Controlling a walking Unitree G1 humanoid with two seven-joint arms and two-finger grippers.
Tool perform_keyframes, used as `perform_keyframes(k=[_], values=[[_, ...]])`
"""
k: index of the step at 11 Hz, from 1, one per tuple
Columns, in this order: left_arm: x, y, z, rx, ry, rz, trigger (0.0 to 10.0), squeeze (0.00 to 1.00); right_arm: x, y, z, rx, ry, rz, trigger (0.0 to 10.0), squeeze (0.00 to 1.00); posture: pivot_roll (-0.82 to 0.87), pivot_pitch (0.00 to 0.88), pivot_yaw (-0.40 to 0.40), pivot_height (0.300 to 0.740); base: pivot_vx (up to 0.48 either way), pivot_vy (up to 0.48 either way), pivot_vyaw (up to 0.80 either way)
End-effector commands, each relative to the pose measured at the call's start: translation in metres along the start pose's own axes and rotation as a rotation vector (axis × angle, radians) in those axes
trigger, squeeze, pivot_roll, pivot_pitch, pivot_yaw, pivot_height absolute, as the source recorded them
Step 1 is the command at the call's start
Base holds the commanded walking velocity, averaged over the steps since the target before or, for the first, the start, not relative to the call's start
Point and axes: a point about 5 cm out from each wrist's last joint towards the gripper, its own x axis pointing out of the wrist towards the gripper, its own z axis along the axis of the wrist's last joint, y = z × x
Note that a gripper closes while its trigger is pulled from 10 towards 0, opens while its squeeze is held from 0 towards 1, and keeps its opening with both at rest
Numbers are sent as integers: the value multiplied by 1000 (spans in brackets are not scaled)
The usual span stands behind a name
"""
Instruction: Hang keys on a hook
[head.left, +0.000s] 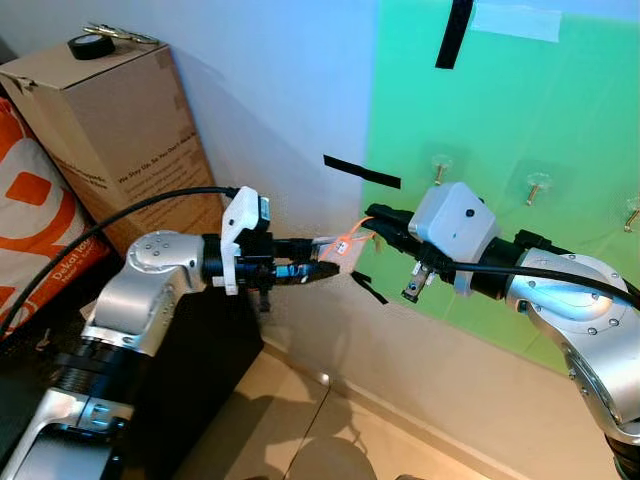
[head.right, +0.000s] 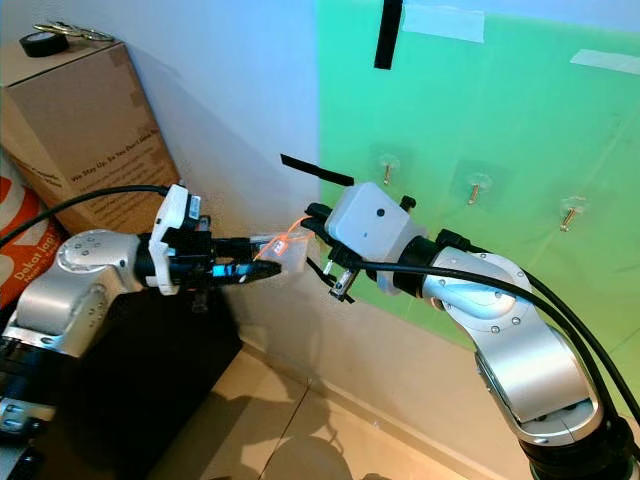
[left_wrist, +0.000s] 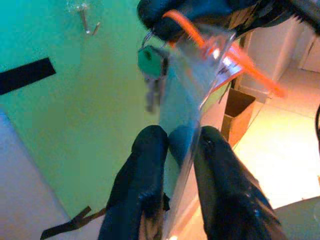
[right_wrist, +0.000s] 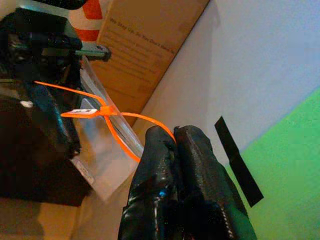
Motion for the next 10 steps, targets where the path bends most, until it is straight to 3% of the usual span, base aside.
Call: perform_keyframes(k=[1, 7, 9, 10], values=[[1, 3, 2, 22, 15, 11, 0, 0, -1, 6, 5, -13, -21, 35, 10000, 0, -42, 0, 93, 740, 0, 0, 0], [5, 6, -1, 36, 10, 34, 0, 0, 0, 8, 6, -12, -27, 41, 10000, 0, -45, 0, 96, 740, 0, 0, 0], [1, 9, 4, 47, 0, 55, 0, 0, 0, 9, 4, 24, -33, 48, 10000, 0, -42, 0, 97, 740, 0, 0, 0], [-8, 14, 10, 65, 3, 84, 0, 0, -2, 9, -1, 93, -35, 48, 10000, 1000, -30, 0, 96, 740, 0, 0, 0]])
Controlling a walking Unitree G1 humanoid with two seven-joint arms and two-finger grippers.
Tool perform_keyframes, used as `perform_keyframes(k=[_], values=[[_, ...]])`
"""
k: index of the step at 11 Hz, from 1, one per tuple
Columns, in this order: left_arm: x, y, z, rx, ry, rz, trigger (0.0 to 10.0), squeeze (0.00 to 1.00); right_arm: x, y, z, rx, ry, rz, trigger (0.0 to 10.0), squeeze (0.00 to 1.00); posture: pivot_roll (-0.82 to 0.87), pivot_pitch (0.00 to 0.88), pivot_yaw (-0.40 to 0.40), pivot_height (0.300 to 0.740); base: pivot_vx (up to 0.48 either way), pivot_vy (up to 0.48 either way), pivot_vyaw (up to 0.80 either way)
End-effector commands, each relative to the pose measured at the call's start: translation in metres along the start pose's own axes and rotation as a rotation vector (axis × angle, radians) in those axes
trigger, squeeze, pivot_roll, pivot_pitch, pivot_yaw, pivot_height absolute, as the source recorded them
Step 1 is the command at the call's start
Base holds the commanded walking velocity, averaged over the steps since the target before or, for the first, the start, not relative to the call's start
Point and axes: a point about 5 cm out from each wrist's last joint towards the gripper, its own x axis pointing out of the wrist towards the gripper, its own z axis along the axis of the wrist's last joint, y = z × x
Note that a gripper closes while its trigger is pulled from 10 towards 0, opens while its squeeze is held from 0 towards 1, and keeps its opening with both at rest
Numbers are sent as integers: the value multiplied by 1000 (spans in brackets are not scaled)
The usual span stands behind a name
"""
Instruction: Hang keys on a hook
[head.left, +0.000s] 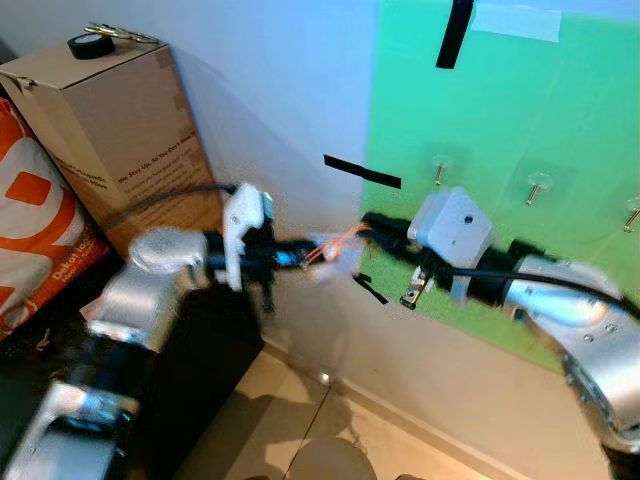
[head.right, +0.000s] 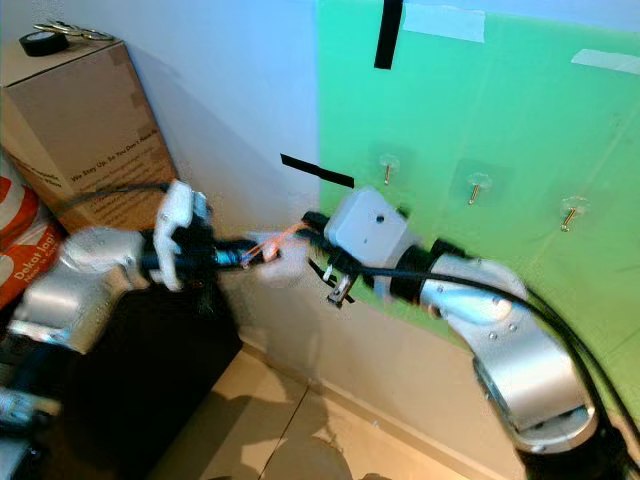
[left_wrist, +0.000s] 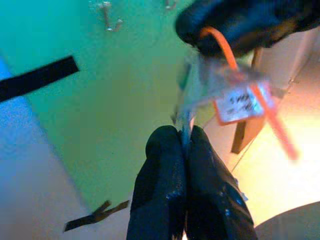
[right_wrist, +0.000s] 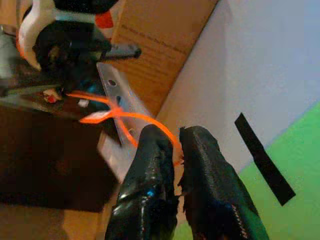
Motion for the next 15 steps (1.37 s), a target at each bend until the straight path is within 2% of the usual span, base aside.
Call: perform_keyframes(k=[1, 3, 5, 10, 11, 13, 15], values=[[-13, 9, 10, 39, 5, 44, 0, 0, -2, 1, 2, 10, -12, 7, 10000, 1000, -27, 0, 95, 740, 0, 0, 0], [-28, 15, 14, 60, 54, 55, 0, 0, -3, -1, -1, 16, -7, -10, 10000, 1000, -16, 0, 99, 740, 0, 0, 0], [-35, 20, 19, 89, 105, 38, 0, 0, -5, 1, -4, 27, -1, -5, 10000, 1000, -15, 0, 106, 740, 0, 0, 0], [-32, 24, 27, 130, 143, -40, 0, 0, 1, 4, 2, 76, -71, -64, 10000, 1000, -11, 0, 129, 740, 0, 0, 0], [-30, 24, 27, 131, 141, -45, 0, 0, 5, 8, 1, 98, -67, -65, 10000, 0, -12, 0, 131, 740, 0, 0, 0], [-29, 24, 29, 136, 136, -55, 0, 0, 11, 15, -5, 169, -52, -69, 10000, 0, -7, 0, 129, 740, 0, 0, 0], [-28, 23, 30, 139, 129, -61, 0, 0, 15, 15, -3, 241, -81, -88, 10000, 0, -4, 0, 127, 740, 0, 0, 0]])
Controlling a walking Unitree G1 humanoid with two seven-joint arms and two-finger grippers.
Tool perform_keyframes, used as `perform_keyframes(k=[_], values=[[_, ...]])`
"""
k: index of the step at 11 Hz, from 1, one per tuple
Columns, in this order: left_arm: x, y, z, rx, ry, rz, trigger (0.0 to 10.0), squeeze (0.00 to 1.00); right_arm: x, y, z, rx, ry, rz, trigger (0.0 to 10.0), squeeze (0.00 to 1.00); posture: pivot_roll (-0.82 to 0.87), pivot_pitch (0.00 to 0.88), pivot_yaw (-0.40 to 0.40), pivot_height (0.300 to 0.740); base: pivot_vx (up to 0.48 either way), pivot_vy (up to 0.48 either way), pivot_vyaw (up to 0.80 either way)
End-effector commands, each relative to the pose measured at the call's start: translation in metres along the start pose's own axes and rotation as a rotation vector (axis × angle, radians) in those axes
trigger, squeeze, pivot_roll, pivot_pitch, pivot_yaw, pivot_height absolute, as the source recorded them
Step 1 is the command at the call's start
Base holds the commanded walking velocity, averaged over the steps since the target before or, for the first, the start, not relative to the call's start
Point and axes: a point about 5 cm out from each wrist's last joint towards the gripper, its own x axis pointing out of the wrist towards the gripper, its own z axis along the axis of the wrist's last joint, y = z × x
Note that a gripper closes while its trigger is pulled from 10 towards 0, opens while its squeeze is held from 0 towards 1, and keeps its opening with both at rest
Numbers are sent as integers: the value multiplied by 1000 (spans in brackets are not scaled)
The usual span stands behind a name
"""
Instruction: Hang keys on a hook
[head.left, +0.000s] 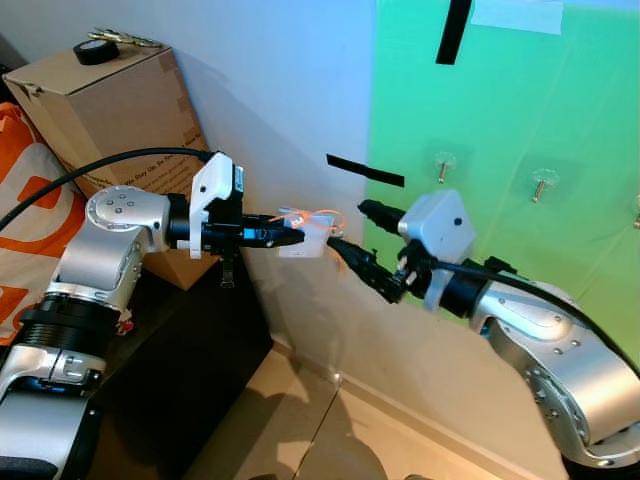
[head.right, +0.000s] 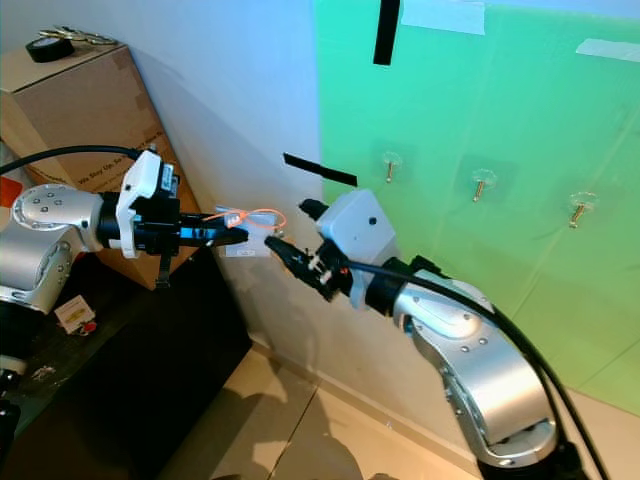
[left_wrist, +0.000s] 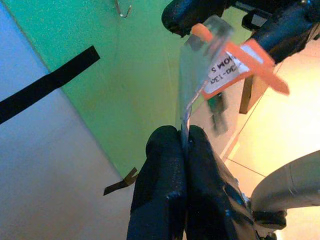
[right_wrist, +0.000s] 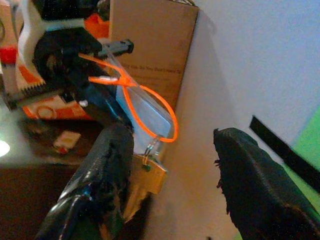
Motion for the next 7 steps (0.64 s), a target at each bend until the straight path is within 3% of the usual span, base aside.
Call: perform_keyframes(k=[1, 7], values=[[-1, 3, 8, 36, 4, 1, 0, 0, 0, -1, -3, 48, 16, -9, 10000, 0, -4, 0, 126, 740, 0, 0, 0], [7, 5, 11, 42, -29, 10, 0, 0, 10, 12, -5, 203, -33, 49, 10000, 0, -4, 0, 129, 740, 0, 0, 0]])
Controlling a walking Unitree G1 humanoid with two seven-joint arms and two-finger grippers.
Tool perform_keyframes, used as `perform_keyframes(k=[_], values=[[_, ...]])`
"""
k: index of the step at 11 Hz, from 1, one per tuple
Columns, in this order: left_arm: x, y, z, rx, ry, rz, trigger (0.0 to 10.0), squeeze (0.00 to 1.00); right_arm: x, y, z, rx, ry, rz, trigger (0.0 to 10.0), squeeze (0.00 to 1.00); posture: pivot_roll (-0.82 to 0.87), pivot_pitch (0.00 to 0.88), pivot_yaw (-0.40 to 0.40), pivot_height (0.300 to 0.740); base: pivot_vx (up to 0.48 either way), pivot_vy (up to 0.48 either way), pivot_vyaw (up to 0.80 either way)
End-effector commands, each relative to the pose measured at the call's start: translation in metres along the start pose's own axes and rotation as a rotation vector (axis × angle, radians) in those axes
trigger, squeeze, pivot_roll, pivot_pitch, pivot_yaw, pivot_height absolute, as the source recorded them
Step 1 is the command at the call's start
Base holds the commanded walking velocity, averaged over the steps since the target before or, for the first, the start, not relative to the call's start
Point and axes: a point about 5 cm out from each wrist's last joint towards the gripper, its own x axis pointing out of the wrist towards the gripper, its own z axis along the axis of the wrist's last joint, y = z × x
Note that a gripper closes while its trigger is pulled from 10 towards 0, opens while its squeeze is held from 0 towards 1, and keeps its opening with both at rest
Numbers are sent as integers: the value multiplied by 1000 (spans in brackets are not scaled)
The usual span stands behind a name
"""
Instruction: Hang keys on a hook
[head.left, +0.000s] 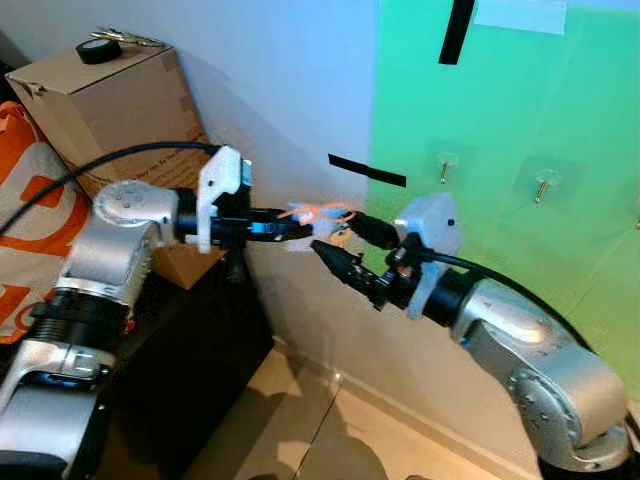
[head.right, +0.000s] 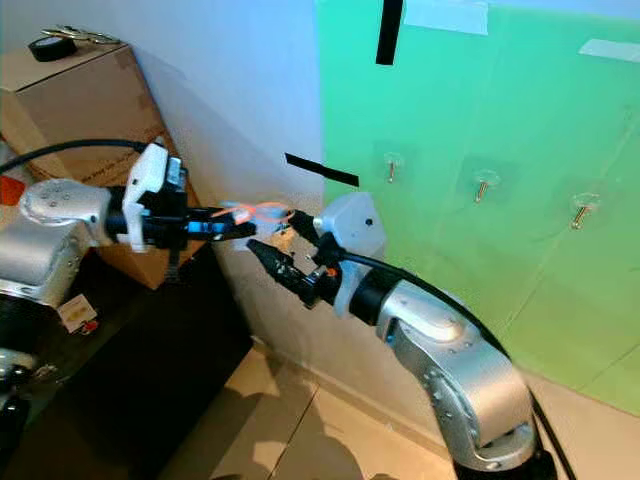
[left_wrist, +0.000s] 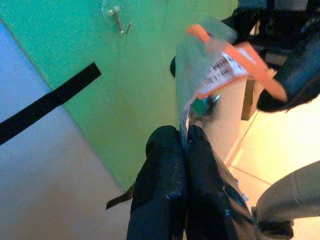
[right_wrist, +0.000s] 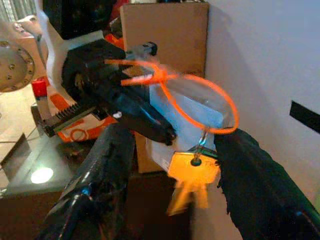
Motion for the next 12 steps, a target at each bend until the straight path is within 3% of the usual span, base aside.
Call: perform_keyframes(k=[1, 2, 3, 4, 5, 12], values=[[-2, 3, 4, 20, 4, 12, 0, 0, 4, 2, 0, 2, 4, 9, 10000, 0, -3, 0, 128, 740, 0, 0, 0], [-1, 3, 5, 21, -2, 13, 0, 0, 7, 0, -2, 16, 11, -13, 8196, 0, -4, 0, 127, 740, 0, 0, 0], [0, 4, 5, 22, -5, 14, 0, 0, 8, -1, -3, 24, 17, -26, 3922, 0, -4, 0, 126, 740, 0, 0, 0], [0, 4, 6, 23, -9, 16, 0, 0, 8, -3, -6, 27, 26, -40, 1647, 0, -4, 0, 126, 740, 0, 0, 0], [1, 4, 6, 24, -11, 19, 0, 0, 8, -5, -6, 30, 26, -54, 0, 0, -4, 0, 126, 740, 0, 0, 0], [0, 5, 6, 31, -13, 24, 0, 0, 6, -8, -5, 26, 14, -64, 0, 0, -9, 0, 128, 740, 0, 0, 0]])
